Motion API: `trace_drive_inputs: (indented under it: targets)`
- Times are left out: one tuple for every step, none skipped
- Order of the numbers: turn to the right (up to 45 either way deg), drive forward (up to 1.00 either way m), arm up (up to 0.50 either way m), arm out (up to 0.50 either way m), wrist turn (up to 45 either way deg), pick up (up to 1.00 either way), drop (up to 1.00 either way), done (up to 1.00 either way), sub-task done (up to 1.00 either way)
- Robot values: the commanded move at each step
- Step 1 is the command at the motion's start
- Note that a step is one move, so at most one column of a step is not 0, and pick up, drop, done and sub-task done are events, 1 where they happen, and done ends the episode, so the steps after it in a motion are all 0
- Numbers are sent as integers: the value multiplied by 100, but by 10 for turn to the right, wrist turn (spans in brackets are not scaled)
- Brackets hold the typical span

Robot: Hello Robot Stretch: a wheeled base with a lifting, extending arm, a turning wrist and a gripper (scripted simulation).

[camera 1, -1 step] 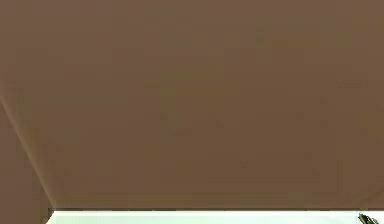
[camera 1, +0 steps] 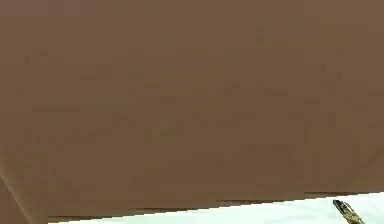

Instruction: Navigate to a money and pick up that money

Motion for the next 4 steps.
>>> trace_drive_inputs:
  targets:
    - [0,5,0,0,0,0,0,0,0]
    - [450,0,0,0,0,0,0,0,0]
    - [390,0,0,0,0,0,0,0,0]
    - [0,25,0,0,0,0,0,0,0]
